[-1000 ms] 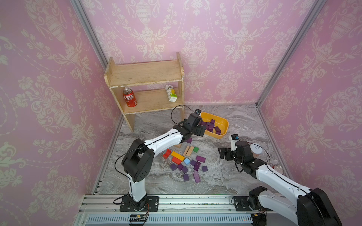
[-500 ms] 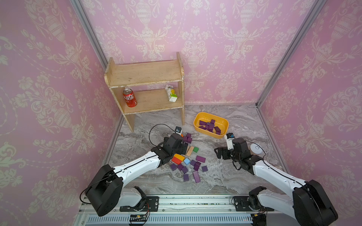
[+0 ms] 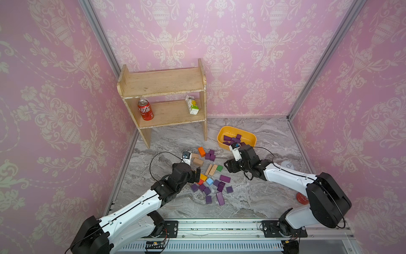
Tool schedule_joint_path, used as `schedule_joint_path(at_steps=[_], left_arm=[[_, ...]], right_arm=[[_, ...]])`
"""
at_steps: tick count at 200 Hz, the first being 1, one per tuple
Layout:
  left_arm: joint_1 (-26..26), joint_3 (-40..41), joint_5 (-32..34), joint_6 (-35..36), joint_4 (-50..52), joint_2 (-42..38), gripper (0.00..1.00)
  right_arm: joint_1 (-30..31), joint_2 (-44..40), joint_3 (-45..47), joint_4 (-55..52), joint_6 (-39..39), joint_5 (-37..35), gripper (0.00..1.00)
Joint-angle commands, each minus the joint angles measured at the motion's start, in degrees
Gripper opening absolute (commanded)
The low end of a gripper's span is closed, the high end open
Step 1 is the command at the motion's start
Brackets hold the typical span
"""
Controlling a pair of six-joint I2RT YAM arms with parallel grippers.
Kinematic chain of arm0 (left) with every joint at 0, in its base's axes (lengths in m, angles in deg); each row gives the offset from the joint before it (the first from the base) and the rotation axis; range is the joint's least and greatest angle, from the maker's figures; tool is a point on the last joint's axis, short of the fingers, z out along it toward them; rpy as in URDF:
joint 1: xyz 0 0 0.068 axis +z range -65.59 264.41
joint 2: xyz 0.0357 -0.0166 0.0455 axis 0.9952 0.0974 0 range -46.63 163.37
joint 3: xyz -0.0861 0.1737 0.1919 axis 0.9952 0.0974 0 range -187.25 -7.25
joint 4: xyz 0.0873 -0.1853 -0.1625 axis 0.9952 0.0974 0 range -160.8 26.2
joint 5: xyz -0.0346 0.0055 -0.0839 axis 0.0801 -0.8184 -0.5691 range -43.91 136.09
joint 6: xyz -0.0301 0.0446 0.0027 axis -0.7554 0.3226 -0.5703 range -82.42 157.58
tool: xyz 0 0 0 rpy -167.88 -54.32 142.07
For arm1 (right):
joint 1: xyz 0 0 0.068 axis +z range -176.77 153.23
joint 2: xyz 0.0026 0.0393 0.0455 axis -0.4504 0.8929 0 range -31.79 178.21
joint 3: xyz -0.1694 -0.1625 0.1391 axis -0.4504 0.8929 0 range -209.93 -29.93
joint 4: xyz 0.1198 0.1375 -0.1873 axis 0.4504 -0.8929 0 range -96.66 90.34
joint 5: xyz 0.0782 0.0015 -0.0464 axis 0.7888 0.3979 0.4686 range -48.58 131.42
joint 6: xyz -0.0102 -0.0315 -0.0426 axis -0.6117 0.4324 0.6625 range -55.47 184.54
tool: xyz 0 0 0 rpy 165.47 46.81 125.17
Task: Pick purple bricks into the storage bin
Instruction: Pick up the building block from the center of the board.
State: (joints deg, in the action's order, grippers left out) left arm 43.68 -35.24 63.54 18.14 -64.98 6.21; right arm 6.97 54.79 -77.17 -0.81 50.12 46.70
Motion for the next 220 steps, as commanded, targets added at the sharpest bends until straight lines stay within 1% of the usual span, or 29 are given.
schedule_joint_path(at_steps=[1, 34, 56, 121, 125, 143, 220], left_arm=[[0.04, 1.46, 1.71, -1.81, 0.77, -1.88, 0.99], [0.10, 1.76, 0.93, -2.33, 0.84, -2.05, 0.99], [0.12, 1.74, 0.80, -2.88, 0.77, -1.86, 0.99], [0.10, 1.49, 0.76, -4.11, 0.28, -0.21, 0.99], [0.12, 1.45, 0.66, -4.11, 0.25, -0.19, 0.99], [0.12, 1.35, 0.66, -4.07, -0.20, 0.28, 0.99], [0.11, 0.04, 0.75, -3.19, -0.38, 2.44, 0.99]], right_arm=[[1.49, 3.88, -4.13, -1.57, 2.35, -1.38, 0.66], [2.37, 11.32, -11.07, -4.13, 4.30, -1.06, 0.56], [2.74, 14.41, -13.56, -4.05, 5.85, -0.71, 0.54], [3.09, 21.69, -19.46, -6.26, 9.04, -1.36, 0.52], [3.07, 22.09, -21.68, -6.49, 9.13, -1.45, 0.52], [3.09, 23.85, -23.59, -7.48, 9.66, -1.63, 0.52], [3.30, 28.86, -29.59, -10.22, 11.01, -1.58, 0.52]])
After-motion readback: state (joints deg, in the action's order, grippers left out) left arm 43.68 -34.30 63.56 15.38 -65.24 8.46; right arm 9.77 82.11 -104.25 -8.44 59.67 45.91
